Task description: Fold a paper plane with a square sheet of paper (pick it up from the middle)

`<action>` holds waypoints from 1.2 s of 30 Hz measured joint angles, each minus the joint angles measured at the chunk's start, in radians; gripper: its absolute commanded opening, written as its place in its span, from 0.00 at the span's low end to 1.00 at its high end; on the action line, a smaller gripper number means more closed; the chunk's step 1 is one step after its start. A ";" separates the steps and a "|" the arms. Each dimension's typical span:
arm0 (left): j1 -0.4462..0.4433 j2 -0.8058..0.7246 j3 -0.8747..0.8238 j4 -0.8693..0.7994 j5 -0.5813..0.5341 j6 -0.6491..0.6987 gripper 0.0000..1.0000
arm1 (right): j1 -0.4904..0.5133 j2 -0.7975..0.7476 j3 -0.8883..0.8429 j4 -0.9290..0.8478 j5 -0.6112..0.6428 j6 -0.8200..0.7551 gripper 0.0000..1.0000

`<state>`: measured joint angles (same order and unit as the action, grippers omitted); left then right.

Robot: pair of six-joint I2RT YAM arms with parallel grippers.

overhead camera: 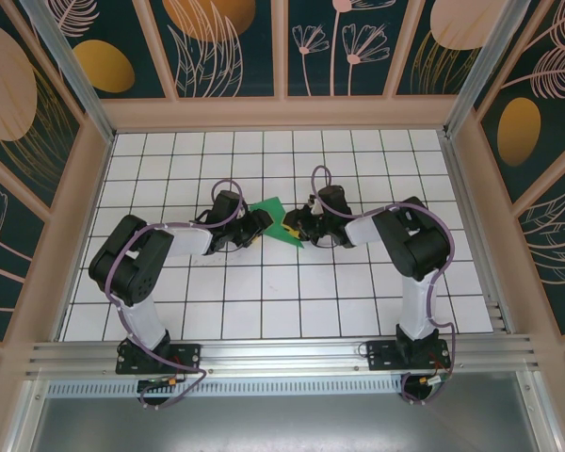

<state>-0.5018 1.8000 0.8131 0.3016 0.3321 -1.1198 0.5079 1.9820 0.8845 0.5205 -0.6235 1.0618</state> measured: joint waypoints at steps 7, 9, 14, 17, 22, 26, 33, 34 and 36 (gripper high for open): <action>0.000 0.007 0.002 0.003 0.023 -0.010 0.49 | -0.015 0.013 -0.022 0.076 -0.035 0.059 0.29; 0.000 0.013 0.005 0.003 0.028 -0.011 0.48 | -0.017 0.014 -0.027 0.088 -0.040 0.071 0.29; 0.000 0.025 0.017 0.009 0.034 -0.013 0.39 | -0.026 0.016 -0.042 0.118 -0.056 0.093 0.29; 0.000 0.034 0.026 0.010 0.035 -0.017 0.30 | -0.030 0.016 -0.043 0.121 -0.061 0.097 0.30; 0.000 0.046 0.031 0.013 0.034 -0.018 0.11 | -0.031 0.015 -0.039 0.112 -0.074 0.037 0.40; 0.000 0.046 0.032 0.015 0.034 -0.018 0.03 | -0.031 -0.011 -0.013 0.048 -0.054 -0.085 0.49; -0.003 0.046 0.033 0.016 0.034 -0.016 0.00 | -0.013 -0.165 -0.052 -0.085 0.210 -0.449 0.56; -0.003 0.046 0.034 0.015 0.034 -0.015 0.00 | -0.006 -0.192 -0.066 -0.085 0.238 -0.492 0.56; -0.003 0.045 0.040 0.008 0.034 -0.014 0.00 | 0.020 -0.249 -0.092 -0.084 0.291 -0.604 0.58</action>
<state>-0.5045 1.8454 0.8532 0.3092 0.3656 -1.1343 0.5278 1.7329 0.7921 0.4362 -0.3321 0.4580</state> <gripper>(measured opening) 0.063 0.564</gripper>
